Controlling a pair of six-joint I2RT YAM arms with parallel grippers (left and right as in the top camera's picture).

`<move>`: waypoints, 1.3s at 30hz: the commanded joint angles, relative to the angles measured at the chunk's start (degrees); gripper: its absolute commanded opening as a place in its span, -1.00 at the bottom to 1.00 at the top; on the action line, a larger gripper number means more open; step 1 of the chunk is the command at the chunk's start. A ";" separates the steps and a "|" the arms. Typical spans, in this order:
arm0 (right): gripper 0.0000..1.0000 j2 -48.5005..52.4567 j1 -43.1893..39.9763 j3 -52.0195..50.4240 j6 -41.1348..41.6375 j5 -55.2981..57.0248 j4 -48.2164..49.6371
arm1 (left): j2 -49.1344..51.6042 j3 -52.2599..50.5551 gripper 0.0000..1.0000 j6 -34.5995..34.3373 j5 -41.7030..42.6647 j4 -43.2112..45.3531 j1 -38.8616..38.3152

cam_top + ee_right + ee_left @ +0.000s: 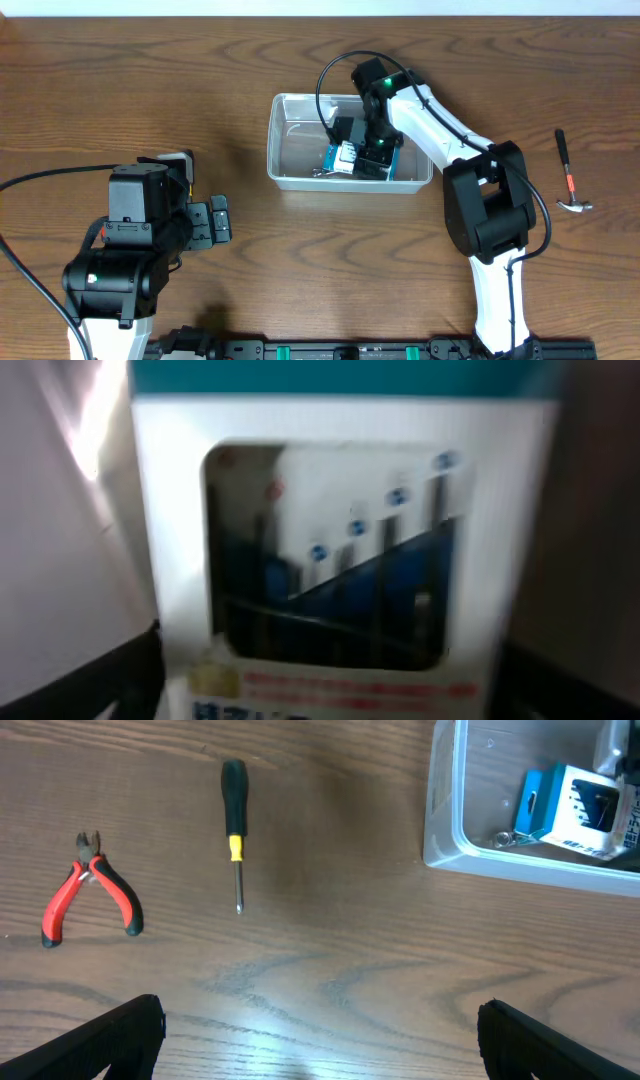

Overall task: Pack container
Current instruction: 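Carry the box with the right gripper and release it in the container, then move the right gripper to the orange-handled hammer and grasp its handle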

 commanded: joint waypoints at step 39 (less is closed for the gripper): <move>0.87 -17.05 -54.01 -15.76 37.33 11.26 2.16 | -0.02 1.11 0.96 -0.48 -0.50 -0.66 0.35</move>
